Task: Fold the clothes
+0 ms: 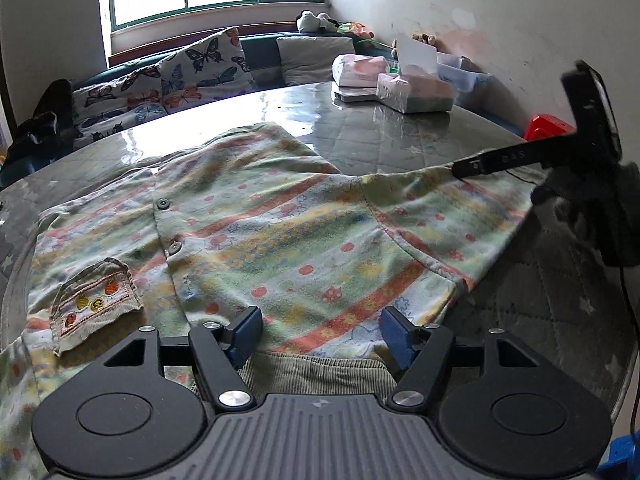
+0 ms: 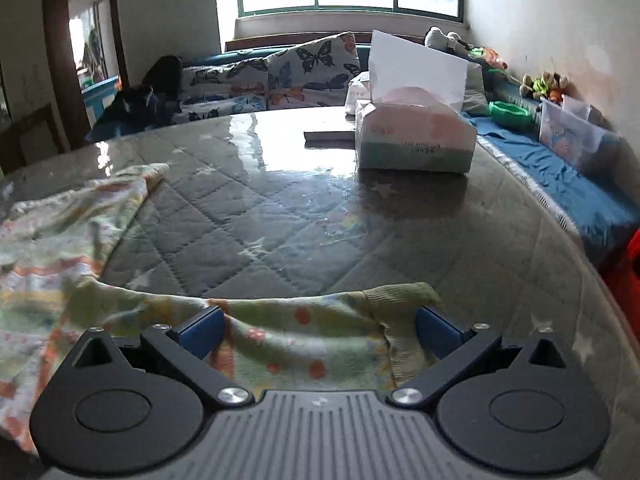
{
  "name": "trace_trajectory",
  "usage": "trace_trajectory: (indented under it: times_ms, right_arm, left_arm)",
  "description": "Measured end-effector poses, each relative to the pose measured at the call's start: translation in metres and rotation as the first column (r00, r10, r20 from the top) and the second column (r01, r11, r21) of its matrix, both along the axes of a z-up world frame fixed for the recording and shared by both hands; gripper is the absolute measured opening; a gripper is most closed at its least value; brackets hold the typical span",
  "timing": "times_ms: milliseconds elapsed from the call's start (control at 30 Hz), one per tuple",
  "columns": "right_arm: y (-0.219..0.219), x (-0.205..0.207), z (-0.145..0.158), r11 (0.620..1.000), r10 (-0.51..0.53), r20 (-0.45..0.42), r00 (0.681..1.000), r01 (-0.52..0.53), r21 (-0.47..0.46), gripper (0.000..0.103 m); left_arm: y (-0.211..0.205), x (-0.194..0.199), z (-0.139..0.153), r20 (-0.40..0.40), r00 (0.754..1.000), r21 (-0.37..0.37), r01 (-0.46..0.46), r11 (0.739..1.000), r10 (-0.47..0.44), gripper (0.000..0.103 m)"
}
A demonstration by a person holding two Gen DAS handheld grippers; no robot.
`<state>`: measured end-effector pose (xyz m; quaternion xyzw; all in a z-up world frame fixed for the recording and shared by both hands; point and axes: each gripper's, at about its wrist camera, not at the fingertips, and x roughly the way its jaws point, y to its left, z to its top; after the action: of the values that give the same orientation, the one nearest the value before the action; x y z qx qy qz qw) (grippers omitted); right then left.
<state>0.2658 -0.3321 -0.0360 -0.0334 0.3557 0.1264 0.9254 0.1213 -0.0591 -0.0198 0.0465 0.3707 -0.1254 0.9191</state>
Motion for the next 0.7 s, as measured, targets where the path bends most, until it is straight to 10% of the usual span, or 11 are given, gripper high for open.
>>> trace_trajectory:
  times_ms: [700]
  right_arm:
    - [-0.046, -0.051, 0.003, 0.985, -0.172, 0.032, 0.985, 0.171, 0.029, 0.084]
  left_arm:
    - [0.018, -0.013, 0.026, 0.081, 0.994, -0.024, -0.065, 0.998, 0.067, 0.078]
